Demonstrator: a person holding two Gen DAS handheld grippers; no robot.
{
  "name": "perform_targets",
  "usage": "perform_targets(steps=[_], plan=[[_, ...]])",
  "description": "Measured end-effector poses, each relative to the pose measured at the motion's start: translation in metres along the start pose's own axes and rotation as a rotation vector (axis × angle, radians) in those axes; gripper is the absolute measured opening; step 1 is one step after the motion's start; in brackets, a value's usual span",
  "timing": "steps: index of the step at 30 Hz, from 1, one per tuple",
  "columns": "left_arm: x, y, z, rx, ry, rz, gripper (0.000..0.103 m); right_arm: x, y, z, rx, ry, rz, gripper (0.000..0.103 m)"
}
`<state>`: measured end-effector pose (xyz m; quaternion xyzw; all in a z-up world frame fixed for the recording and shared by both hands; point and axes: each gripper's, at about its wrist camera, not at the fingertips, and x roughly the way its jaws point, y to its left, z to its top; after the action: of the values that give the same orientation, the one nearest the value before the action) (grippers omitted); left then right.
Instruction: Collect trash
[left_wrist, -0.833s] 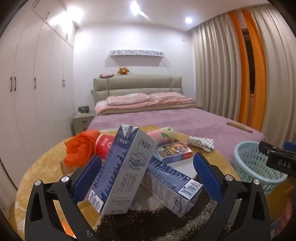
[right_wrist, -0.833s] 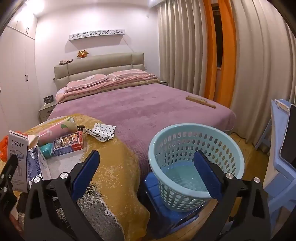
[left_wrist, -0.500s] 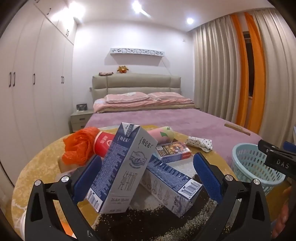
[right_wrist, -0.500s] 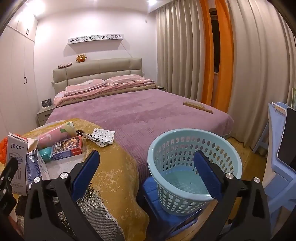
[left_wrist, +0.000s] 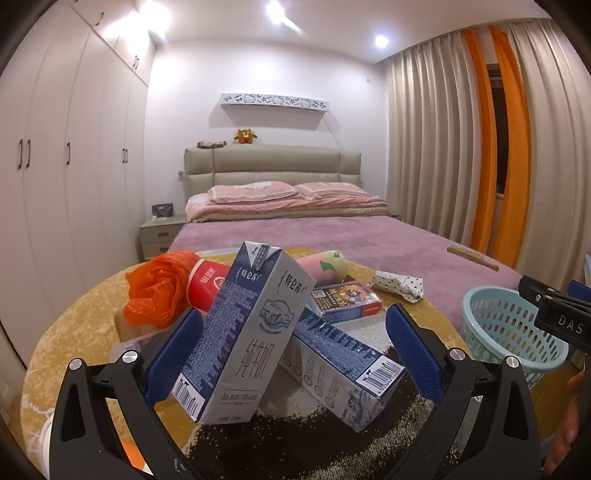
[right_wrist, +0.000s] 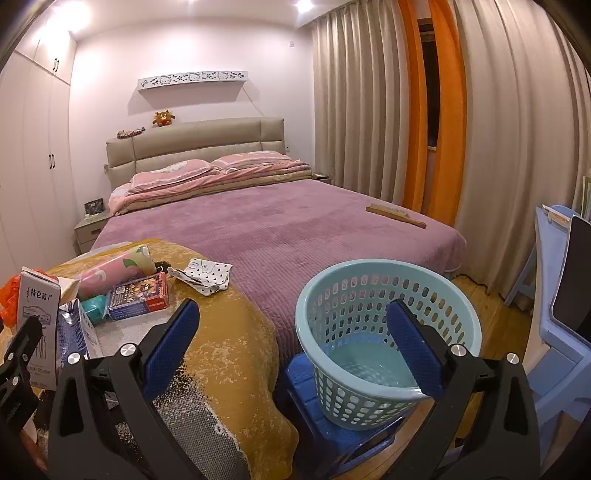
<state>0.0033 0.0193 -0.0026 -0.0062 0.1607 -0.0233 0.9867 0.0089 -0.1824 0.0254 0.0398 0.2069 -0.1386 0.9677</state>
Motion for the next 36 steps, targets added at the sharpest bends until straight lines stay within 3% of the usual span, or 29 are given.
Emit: perform_targets(steps=[36], plan=[[-0.0022,-0.0064,-0.0008,0.001,0.005,-0.004,0.096,0.0058,0.0016,-0.0039,0.006,0.017,0.004,0.097]])
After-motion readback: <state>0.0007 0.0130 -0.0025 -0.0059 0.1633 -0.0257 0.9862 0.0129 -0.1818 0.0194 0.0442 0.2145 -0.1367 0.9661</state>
